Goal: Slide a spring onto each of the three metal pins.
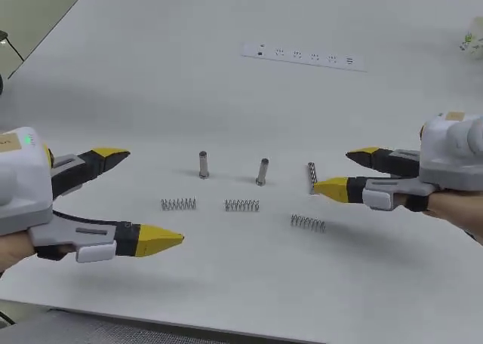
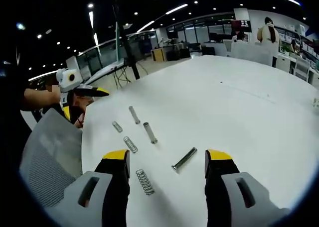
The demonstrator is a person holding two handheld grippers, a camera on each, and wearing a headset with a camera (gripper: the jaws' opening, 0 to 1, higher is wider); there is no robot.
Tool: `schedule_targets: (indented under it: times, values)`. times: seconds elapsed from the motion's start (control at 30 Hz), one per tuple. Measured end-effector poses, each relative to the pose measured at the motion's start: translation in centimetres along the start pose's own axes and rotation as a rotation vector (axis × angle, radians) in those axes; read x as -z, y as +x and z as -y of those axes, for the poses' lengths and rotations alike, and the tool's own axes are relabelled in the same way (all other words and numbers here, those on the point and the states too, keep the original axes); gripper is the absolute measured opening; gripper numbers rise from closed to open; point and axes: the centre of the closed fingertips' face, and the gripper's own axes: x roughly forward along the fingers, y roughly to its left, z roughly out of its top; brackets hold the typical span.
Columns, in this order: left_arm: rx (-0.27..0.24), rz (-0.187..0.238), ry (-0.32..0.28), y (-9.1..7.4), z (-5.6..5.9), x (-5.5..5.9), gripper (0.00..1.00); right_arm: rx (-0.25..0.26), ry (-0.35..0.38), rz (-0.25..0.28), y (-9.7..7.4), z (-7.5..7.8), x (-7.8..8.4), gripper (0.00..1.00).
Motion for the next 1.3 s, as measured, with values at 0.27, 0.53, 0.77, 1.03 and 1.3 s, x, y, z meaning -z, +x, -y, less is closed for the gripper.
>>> schedule_targets:
  times: [0.27, 0.53, 0.77, 1.03, 1.3]
  values:
    - [0.004, -0.001, 0.001, 0.2, 0.0, -0.1, 0.98, 0.015, 0.016, -0.081, 1.4, 0.7, 0.6, 0.50]
    - [0.003, -0.013, 0.005, 0.2, -0.1, 0.2, 0.98, 0.064, 0.076, -0.135, 2.5, 2.3, 0.7, 0.37]
    - [-0.003, -0.009, 0.002, 0.2, -0.3, 0.2, 0.98, 0.094, 0.140, -0.190, 3.4, 3.2, 1.4, 0.27]
    - [0.000, -0.007, 0.000, 0.4, -0.3, 0.1, 0.97, 0.131, 0.248, -0.255, 4.7, 3.8, 2.5, 0.18]
    - [-0.004, -0.007, -0.009, 0.1, -0.5, 0.4, 0.97, 0.169, 0.300, -0.269, 5.3, 4.4, 2.7, 0.15]
